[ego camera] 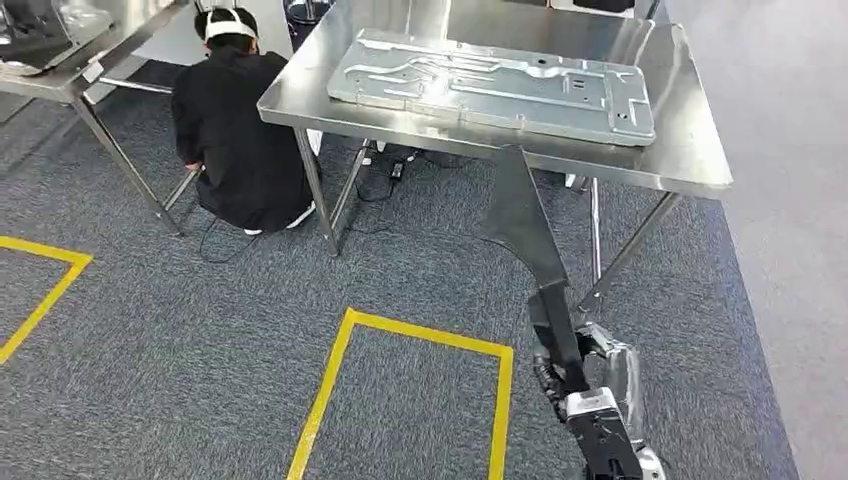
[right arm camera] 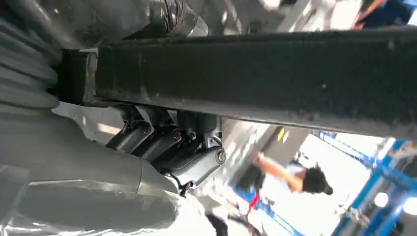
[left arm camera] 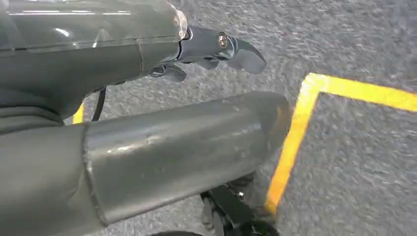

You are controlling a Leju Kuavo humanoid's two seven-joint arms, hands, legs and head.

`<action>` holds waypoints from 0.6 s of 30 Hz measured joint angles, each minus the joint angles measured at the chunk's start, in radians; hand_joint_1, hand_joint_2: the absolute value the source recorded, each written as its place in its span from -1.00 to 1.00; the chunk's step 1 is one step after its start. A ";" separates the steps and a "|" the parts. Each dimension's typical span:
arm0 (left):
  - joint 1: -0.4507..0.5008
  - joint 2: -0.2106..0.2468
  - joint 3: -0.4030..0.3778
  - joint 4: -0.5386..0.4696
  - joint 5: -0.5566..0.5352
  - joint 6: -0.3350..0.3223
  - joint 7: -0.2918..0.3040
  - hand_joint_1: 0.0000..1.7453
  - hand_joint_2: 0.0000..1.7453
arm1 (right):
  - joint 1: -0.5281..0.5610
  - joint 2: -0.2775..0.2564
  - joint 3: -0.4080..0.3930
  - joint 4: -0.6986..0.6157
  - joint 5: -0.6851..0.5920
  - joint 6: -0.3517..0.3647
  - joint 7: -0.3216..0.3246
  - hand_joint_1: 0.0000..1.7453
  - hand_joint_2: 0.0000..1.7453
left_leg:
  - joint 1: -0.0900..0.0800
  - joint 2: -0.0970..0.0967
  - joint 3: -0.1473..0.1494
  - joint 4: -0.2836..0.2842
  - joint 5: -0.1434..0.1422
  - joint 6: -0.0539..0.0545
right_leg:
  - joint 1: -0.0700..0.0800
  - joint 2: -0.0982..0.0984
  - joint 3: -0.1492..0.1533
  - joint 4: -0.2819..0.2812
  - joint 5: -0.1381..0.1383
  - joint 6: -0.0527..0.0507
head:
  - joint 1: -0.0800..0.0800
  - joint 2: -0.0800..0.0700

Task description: Take the parts from the cabinet and place them on the table.

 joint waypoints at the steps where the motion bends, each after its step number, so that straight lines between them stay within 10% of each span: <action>1: -0.003 0.000 0.000 0.000 -0.002 -0.002 0.001 -1.00 -1.00 | -0.004 0.000 -0.020 -0.001 0.023 0.000 0.009 1.00 1.00 | 0.001 -0.003 -0.008 -0.004 -0.005 -0.008 | 0.006 0.002 0.001 -0.008 -0.040 -0.008 | 0.006 0.000; 5: -0.003 0.006 0.000 0.000 -0.012 -0.003 0.004 -1.00 -1.00 | -0.015 0.000 -0.073 -0.003 0.120 0.001 0.039 1.00 1.00 | -0.003 -0.001 0.024 0.019 -0.016 -0.028 | -0.010 0.004 0.055 -0.048 0.009 -0.028 | 0.006 0.000; 10: -0.007 0.012 0.000 0.001 -0.027 -0.006 0.009 -1.00 -1.00 | -0.047 -0.003 -0.102 0.008 0.287 0.007 0.092 1.00 1.00 | 0.004 -0.002 -0.169 0.277 -0.127 -0.048 | -0.013 0.007 0.081 -0.053 -0.017 -0.036 | 0.005 0.000; 12: -0.005 0.016 0.000 0.001 -0.034 -0.009 0.011 -1.00 -1.00 | -0.056 -0.011 -0.110 0.020 0.348 0.009 0.110 1.00 1.00 | 0.005 -0.002 -0.173 0.207 -0.068 -0.046 | -0.016 0.009 0.104 -0.053 -0.034 -0.029 | 0.005 0.000; 14: -0.004 0.018 0.000 0.001 -0.041 -0.009 0.012 -1.00 -1.00 | -0.072 -0.018 -0.115 0.035 0.410 0.015 0.130 1.00 1.00 | 0.006 -0.001 -0.137 0.048 0.073 -0.047 | -0.019 0.009 0.130 -0.053 -0.056 -0.019 | 0.005 0.000; 18: -0.006 0.019 -0.002 0.001 -0.051 -0.013 0.015 -1.00 -1.00 | -0.099 -0.042 -0.122 0.070 0.520 0.038 0.167 1.00 1.00 | -0.003 -0.001 -0.143 0.029 0.084 -0.011 | -0.015 0.012 0.137 -0.045 -0.067 0.008 | 0.005 0.000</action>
